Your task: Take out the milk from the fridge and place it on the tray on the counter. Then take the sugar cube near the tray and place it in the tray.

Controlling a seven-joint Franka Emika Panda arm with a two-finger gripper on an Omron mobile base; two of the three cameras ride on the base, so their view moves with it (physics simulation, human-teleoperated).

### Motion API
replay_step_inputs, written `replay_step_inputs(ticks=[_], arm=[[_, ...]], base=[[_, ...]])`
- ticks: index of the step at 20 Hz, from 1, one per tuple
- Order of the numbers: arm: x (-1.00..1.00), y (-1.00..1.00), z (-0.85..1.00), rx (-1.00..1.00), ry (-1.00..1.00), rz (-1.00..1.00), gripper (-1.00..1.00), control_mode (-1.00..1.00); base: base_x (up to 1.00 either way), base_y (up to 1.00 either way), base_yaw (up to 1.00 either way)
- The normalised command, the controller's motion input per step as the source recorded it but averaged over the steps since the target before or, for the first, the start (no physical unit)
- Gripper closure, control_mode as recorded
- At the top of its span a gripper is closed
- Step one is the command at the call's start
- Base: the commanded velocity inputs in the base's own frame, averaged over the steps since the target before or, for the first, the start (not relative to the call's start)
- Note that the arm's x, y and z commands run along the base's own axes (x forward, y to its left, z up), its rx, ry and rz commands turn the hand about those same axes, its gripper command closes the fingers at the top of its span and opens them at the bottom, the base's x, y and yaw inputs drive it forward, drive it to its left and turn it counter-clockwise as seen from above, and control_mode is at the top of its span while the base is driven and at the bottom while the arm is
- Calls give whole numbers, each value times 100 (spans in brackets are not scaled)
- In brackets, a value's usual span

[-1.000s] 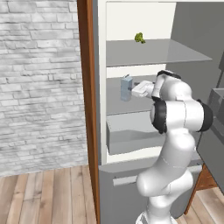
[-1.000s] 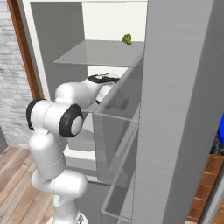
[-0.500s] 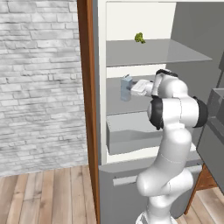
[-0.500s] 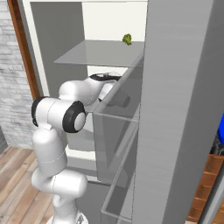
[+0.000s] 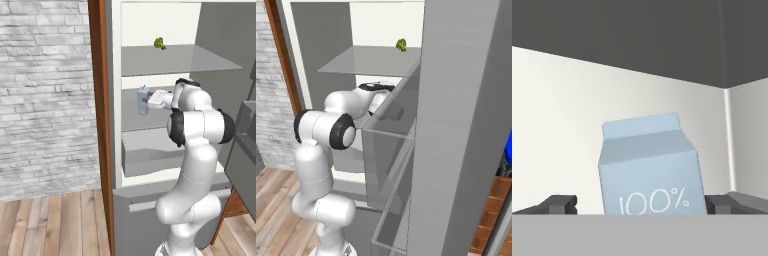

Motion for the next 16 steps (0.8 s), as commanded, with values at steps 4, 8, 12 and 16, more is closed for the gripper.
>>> replay_step_inputs(ticks=[4, 8, 12, 16], arm=[[9, 0, 0, 0, 0, 4, -100, -100], [18, 0, 0, 0, 0, 2, -100, -100], [31, 5, 0, 0, 0, 0, 100, -100], [21, 0, 0, 0, 0, 1, 100, -100]], base=[[0, 0, 0], [0, 0, 0], [0, 0, 0], [0, 0, 0]])
